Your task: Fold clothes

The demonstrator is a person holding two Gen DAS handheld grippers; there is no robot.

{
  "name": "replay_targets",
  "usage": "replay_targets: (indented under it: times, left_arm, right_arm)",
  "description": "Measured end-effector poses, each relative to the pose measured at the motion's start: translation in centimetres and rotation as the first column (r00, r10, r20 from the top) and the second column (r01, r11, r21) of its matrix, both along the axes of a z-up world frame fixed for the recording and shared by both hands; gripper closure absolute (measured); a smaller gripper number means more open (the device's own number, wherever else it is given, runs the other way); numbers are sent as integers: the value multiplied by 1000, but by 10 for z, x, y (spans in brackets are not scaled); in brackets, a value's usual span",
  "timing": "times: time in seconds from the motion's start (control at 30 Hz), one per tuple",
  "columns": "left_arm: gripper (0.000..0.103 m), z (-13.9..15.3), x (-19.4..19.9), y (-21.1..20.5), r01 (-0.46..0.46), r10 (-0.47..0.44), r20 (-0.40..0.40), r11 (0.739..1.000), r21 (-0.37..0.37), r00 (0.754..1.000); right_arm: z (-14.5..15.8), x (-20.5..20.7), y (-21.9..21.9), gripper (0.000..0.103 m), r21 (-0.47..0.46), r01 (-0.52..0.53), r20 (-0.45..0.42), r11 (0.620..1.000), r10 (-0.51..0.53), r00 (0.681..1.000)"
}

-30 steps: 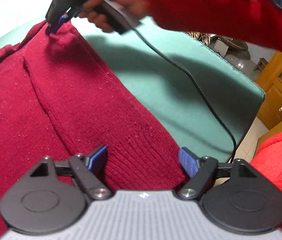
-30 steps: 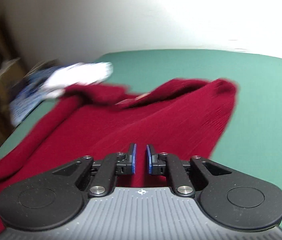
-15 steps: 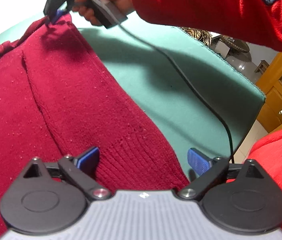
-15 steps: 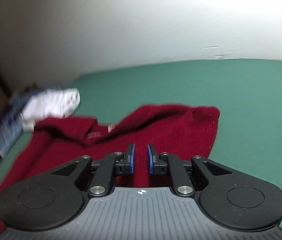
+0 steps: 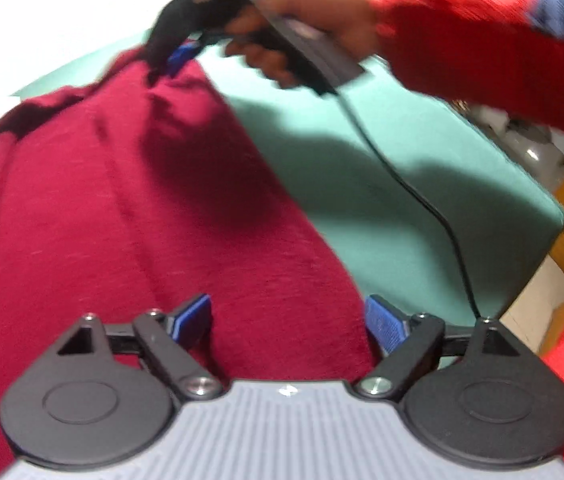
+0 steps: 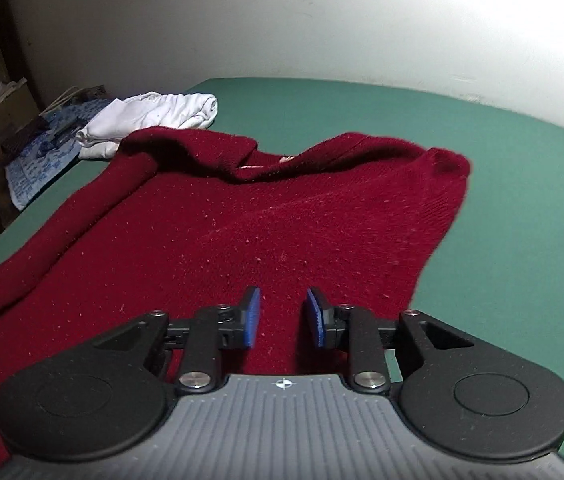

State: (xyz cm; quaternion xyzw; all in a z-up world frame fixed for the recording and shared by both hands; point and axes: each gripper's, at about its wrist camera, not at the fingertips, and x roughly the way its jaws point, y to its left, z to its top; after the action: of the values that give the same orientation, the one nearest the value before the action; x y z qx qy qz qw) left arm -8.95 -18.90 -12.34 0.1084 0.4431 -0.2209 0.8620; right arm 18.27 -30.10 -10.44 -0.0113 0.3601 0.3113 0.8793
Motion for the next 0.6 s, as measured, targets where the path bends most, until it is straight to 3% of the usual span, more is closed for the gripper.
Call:
replay_targets:
  times: [0.1,0.2,0.27,0.37,0.5,0.53,0.6]
  left_arm:
    - [16,20,-14,38,-97,98,48,995,-29,994]
    - [14,34,-25,95,-235,241,51,967,-98,969]
    - [14,38,-27,137,-341,348,66,935,-96,935]
    - [15,43,-29,205,-485,490,119,872,-70,864]
    - [9,45,-20,302,-601,613,112,789,-128,782]
    - [10,41,-15,320,-622,634,111,773,-126,765]
    - [19,30,-8,342,-628,636,91,771,-107,766]
  right_arm:
    - [25,-27,-8,75,137,-31,0,990,31,1000]
    - [38,-73,-8,74,182,-74,23,981,71,997]
    - [33,-108,5,73,147,-77,51,986,70,996]
    - [25,-161,26,61,79,-71,95,994,63,993]
    - [16,-203,73,61,-12,-73,90,997,74,993]
    - [14,-209,88,62,-32,-74,81,997,77,994]
    - [10,-217,113,63,-78,-62,86,995,68,994]
